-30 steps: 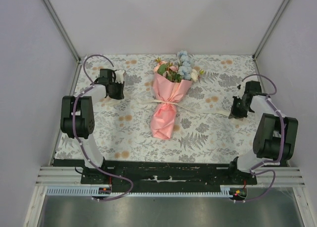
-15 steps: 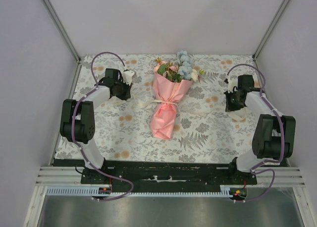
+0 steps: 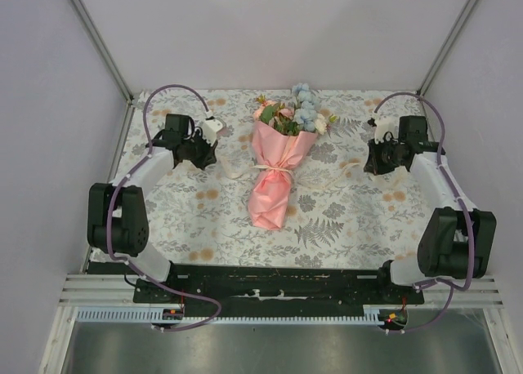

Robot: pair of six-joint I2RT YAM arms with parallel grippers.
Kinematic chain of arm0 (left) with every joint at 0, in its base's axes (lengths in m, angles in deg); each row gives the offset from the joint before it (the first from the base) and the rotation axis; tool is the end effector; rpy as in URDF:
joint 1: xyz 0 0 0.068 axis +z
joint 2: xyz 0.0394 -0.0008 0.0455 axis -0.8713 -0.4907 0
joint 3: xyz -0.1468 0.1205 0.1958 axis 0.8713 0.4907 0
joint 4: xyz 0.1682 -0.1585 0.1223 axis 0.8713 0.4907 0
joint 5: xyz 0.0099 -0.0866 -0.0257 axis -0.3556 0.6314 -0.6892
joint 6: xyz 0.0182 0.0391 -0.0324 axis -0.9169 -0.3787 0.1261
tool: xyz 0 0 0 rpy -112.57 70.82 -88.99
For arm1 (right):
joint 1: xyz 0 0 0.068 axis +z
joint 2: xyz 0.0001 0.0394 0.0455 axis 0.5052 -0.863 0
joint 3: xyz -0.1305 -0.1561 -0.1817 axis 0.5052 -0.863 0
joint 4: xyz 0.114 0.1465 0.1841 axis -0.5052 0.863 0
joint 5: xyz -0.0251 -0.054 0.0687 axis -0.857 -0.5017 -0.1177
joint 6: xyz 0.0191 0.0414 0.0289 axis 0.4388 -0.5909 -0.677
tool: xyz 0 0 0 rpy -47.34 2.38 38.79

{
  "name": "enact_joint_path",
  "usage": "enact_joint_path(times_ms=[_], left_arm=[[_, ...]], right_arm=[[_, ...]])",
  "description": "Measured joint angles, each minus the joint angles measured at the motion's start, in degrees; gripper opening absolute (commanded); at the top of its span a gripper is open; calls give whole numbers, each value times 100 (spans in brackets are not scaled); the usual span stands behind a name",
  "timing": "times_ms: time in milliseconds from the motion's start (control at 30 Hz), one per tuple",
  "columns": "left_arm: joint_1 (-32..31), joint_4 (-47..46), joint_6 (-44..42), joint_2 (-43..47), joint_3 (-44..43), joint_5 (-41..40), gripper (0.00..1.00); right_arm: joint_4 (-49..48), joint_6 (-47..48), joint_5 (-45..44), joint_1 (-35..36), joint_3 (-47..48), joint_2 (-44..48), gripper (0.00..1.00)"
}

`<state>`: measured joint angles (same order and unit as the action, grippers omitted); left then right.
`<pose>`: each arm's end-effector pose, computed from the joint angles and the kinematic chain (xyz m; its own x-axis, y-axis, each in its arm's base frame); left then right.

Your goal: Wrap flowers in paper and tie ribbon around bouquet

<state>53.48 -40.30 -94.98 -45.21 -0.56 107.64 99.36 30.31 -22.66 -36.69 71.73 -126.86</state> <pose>0.3391 -0.0590 0.2272 -0.4500 0.5184 -0.7272 0.7412 0.6710 0.0195 0.2957 -0.0180 0.2495 -0.7635 -0.1965 -0.6151 -0.3704 0.9135 0.1680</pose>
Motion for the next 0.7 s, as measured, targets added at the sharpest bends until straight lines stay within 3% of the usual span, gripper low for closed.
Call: enact_joint_path(times_ms=[267,300,333,400,433,467,567,700], left_arm=[[341,289,-476,-46,76,-374,3],[367,306,-553,-81,81,-446,12],[385,313,-667,-136,81,-544,27],[396,376,-984,-299,81,-737,48],[396,431,-1158,-365,81,-785,56],[404,527,-1353,-426,81,-791,65],[455,916,-1961,-474,79,-560,68],[442,1421,-2830,-468,-96,15,68]], right_arm=[[345,785,-645,-105,87,92,0],[409,863,-710,-120,70,83,1],[505,973,-815,-144,59,42,13],[667,1156,-949,-170,59,-125,38],[785,1287,-1008,-170,66,-273,60],[933,1434,-1038,-170,83,-448,76],[1263,1762,-1080,-168,107,-826,92],[1655,2258,-925,-133,260,-929,95]])
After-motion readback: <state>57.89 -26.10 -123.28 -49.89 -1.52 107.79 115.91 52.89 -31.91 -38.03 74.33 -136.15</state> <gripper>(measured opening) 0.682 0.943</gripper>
